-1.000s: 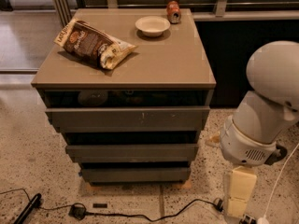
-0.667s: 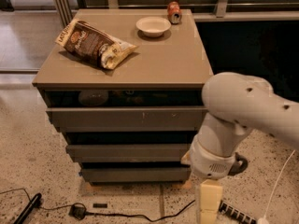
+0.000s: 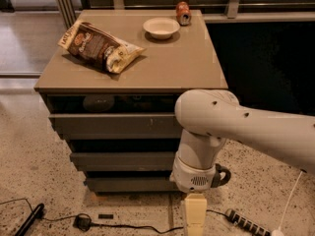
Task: Open middle drawer
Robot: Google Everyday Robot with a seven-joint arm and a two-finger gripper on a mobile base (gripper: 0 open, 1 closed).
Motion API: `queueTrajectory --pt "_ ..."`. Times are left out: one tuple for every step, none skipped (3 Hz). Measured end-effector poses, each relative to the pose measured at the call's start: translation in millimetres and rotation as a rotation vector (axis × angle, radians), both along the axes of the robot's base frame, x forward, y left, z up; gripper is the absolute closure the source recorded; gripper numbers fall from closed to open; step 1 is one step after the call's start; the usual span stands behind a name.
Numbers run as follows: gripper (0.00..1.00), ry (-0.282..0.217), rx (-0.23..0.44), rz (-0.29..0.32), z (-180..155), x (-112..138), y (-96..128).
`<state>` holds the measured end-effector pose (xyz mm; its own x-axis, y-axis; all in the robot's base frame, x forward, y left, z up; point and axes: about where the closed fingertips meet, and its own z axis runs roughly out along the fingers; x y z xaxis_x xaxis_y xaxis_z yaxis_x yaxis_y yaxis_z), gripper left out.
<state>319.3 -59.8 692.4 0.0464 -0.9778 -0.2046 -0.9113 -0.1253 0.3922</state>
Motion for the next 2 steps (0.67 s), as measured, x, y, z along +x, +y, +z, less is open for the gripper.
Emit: queueTrajectory --pt "0.0 0.01 0.06 -0.015 -13 5 0" --pt "0.0 0.024 0.154 -0.015 -35 44 41"
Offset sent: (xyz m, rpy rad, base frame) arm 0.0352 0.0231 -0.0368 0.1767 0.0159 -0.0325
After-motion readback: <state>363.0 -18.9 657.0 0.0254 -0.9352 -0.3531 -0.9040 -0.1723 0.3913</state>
